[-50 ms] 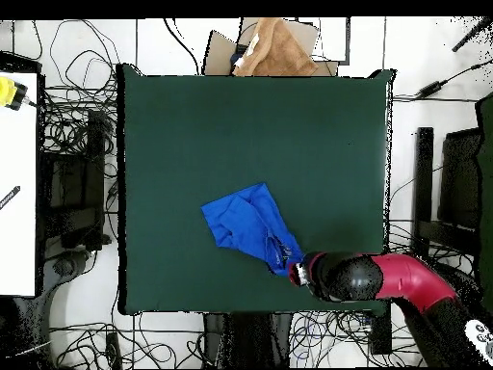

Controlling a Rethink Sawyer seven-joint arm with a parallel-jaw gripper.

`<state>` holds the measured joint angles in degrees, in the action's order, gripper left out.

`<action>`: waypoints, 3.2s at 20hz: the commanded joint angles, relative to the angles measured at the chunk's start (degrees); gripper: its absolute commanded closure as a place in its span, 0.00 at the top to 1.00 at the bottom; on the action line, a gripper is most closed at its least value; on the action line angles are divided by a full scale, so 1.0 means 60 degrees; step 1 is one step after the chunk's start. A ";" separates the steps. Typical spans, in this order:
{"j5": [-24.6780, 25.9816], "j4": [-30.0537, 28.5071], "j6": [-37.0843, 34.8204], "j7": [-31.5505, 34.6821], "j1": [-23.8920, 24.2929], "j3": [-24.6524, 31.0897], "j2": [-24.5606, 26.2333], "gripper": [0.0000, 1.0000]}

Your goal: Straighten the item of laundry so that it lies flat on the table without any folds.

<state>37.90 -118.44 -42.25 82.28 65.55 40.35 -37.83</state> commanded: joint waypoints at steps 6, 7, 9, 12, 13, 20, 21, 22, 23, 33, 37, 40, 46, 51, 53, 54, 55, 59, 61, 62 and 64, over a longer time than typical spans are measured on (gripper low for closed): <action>0.0406 -0.0299 0.0675 -0.0511 -0.0217 0.0276 0.0371 1.00; 0.0331 -0.0315 0.0609 -0.0485 -0.0235 0.0296 0.0339 1.00; 0.0214 -0.0363 0.0531 -0.0409 -0.0294 0.0338 0.0240 1.00; 0.0055 -0.0408 0.0513 -0.0130 -0.0481 0.0341 0.0105 1.00; -0.0061 -0.0500 0.0562 0.0029 -0.0562 0.0404 -0.0034 1.00; -0.0267 0.0459 0.3340 0.2497 -0.2731 0.0007 0.0330 1.00; -0.0191 0.0797 0.3815 0.2736 -0.3111 -0.0275 0.0677 1.00; -0.0203 0.1163 0.4230 0.2818 -0.3407 -0.0494 0.1025 1.00; -0.0215 0.1530 0.4646 0.2899 -0.3703 -0.0713 0.1372 1.00; -0.0539 0.4497 0.5143 0.2108 -0.6153 -0.2576 0.1720 1.00; -0.0874 0.4839 0.4880 0.1940 -0.6460 -0.2819 0.1490 1.00; -0.1025 0.4845 0.4971 0.1992 -0.6673 -0.3087 0.1465 1.00; -0.1139 0.4256 0.5562 0.2139 -0.6777 -0.3523 0.1291 1.00; -0.1188 0.3603 0.5569 0.2175 -0.7119 -0.4070 0.0560 1.00; -0.1203 0.3303 0.5310 0.1872 -0.6876 -0.3901 0.0391 1.00; -0.1203 0.3195 0.5201 0.1701 -0.6727 -0.3785 0.0389 1.00; -0.1183 0.3145 0.5120 0.1535 -0.6562 -0.3667 0.0469 1.00; -0.0939 0.3260 0.5111 0.0999 -0.6095 -0.3314 0.1287 1.00; -0.0799 0.3364 0.5199 0.0887 -0.6022 -0.3264 0.1648 1.00; -0.0712 0.3366 0.5253 0.0827 -0.5969 -0.3241 0.1777 1.00; -0.0521 0.3454 0.5479 0.0789 -0.5950 -0.3291 0.2069 1.00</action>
<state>32.09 -95.91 -9.13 83.19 28.96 20.58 -32.48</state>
